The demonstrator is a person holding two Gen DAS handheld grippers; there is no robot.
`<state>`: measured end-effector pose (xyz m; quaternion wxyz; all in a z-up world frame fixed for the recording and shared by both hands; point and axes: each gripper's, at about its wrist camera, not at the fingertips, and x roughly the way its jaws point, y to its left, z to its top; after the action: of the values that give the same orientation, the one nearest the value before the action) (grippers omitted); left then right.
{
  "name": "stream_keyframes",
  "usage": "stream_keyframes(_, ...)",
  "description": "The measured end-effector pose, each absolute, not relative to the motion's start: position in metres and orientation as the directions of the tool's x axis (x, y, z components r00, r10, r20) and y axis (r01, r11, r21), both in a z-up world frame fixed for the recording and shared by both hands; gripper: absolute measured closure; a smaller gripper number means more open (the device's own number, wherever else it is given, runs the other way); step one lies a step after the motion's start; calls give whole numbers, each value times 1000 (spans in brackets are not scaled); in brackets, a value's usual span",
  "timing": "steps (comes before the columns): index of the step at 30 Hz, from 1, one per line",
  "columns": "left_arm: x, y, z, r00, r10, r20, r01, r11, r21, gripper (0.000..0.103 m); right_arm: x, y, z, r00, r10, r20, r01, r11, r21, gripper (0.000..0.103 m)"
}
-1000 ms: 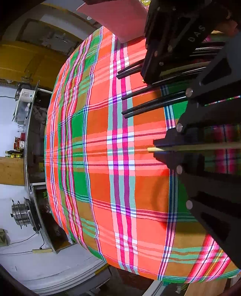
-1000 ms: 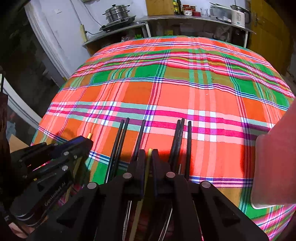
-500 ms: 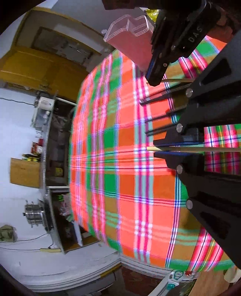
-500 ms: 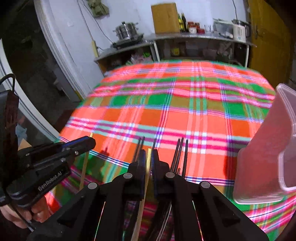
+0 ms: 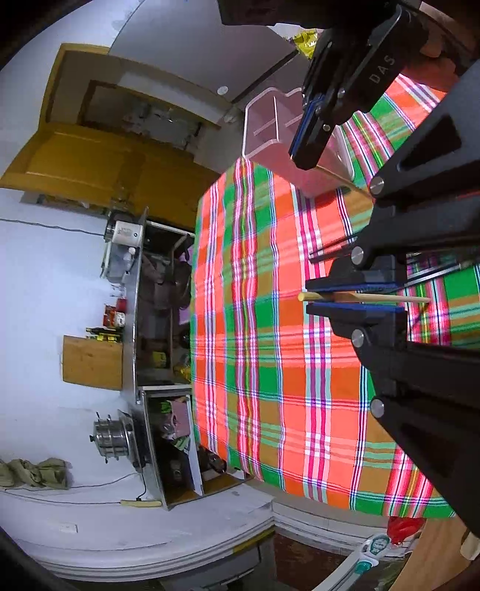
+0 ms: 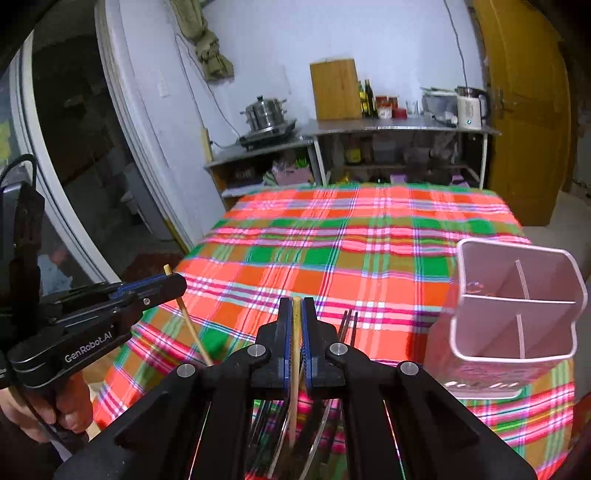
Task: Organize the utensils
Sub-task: 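Carry the wooden chopsticks into the pink holder and open both tools to release them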
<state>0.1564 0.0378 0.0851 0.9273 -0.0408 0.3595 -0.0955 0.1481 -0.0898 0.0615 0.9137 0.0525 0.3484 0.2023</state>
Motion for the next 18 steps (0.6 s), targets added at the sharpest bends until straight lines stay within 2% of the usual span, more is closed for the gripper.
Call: stream_keyframes(18,176,-46,155,709,-409,-574,337,912,-234,97,117,-188,137,821,327,-468,-233,940,249,98)
